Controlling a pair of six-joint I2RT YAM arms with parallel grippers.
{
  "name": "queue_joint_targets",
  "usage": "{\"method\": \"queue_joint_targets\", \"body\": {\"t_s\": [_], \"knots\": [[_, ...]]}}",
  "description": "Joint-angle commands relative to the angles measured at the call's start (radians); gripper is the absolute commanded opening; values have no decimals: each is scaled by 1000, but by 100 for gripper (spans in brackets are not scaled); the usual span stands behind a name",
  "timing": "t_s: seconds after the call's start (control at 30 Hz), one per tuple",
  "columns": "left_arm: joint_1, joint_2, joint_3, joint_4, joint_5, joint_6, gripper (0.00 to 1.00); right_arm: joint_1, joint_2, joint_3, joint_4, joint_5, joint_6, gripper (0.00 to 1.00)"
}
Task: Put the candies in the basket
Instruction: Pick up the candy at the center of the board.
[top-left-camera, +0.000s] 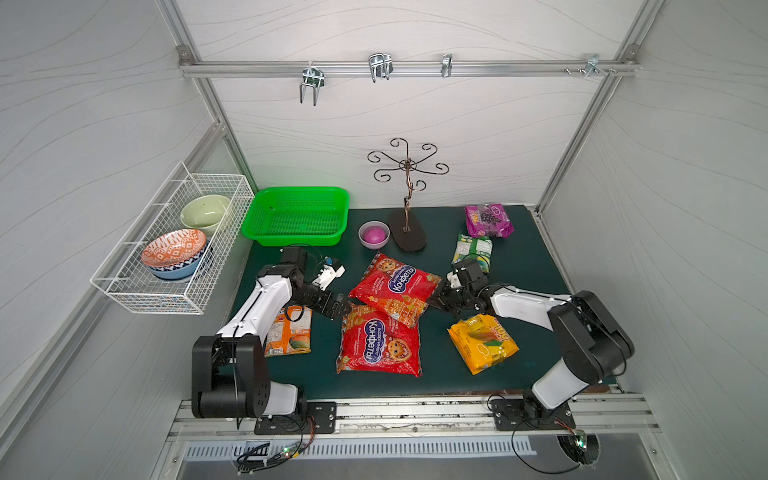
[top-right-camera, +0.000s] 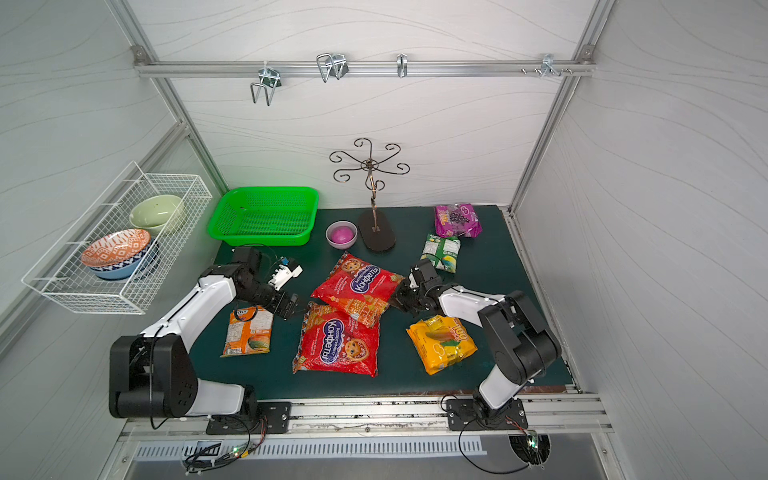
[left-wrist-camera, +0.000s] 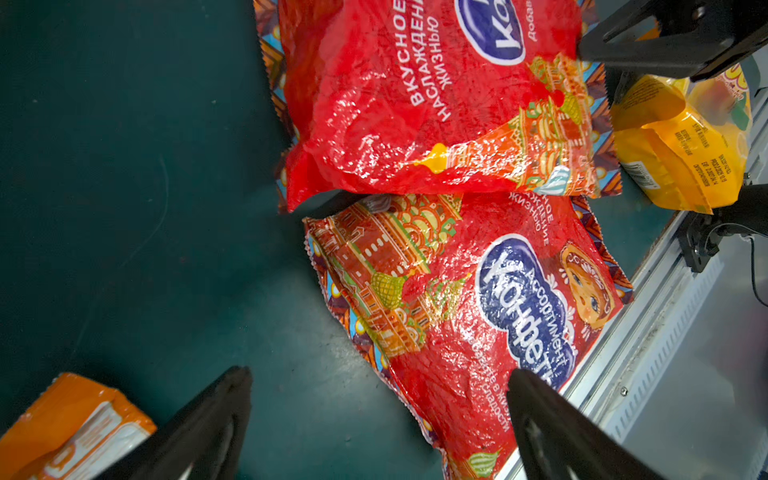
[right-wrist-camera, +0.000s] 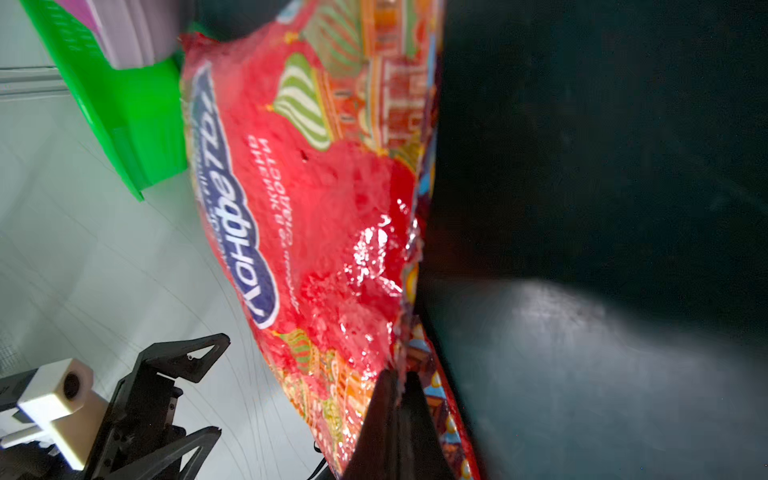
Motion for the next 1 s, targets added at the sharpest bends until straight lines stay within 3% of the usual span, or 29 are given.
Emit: {"method": "queue_joint_targets", "body": {"t_s": [0.0, 0.2, 0.4, 0.5, 0.63, 0.8, 0.97], "knots": [[-5, 13, 60, -25, -16, 29, 99, -63, -83, 15, -133, 27, -73, 0], [-5, 23, 121, -62, -26, 39, 99, -214, -261, 13, -314, 31, -198, 0], [-5, 56, 248, -82, -39, -1, 99, -400, -384, 43, -446, -56, -309, 0], [-5, 80, 311, -68, -55, -46, 99, -441, -418, 78, -494, -82, -335, 0], [-6, 130, 401, 25, -158, -166, 99, -459, -462, 170, -573, -94, -344, 0], [-18, 281, 602, -2, -250, -247, 99, -494, -510, 309, -668, -68, -369, 0], [-30, 381, 696, 64, -352, -261, 99, -542, -518, 435, -758, -74, -423, 0]]}}
